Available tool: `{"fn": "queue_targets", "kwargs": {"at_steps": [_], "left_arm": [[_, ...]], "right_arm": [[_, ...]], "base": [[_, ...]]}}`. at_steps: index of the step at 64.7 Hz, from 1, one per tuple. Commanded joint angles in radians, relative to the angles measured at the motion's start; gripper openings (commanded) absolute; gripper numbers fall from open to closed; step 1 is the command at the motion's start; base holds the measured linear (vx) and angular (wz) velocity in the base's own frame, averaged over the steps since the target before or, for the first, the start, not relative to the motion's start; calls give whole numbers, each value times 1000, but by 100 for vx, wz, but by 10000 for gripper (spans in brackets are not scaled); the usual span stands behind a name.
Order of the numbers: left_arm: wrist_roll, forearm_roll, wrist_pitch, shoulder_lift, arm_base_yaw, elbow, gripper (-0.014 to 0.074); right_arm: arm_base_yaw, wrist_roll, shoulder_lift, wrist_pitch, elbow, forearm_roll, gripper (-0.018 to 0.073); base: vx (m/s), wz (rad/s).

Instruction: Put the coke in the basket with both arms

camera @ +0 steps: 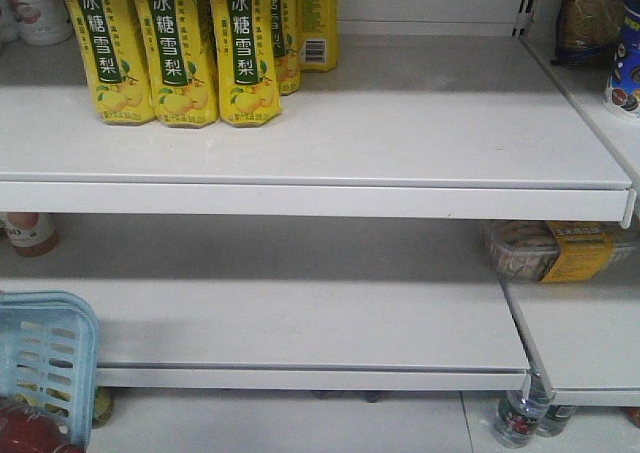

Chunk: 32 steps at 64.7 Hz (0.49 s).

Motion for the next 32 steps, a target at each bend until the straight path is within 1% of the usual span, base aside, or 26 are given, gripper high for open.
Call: {"fn": "queue_targets", "kwargs": {"at_steps": [1, 12, 25, 32], "left_arm": [[16, 28, -173, -22, -2, -3, -6], [16, 28, -173, -21, -2, -3, -6], [16, 28, -173, -21, -2, -3, -6], [16, 28, -173, -21, -2, -3, -6]], "right_arm": [[-6, 44, -21, -81, 13, 12, -9], [-6, 52, 9, -51, 17, 14, -9], [-6, 52, 15, -50, 18, 38, -9], [-4, 47, 14, -24, 18, 48, -9]], "base": [[0, 0], [0, 0], [0, 0], [0, 0]]}}
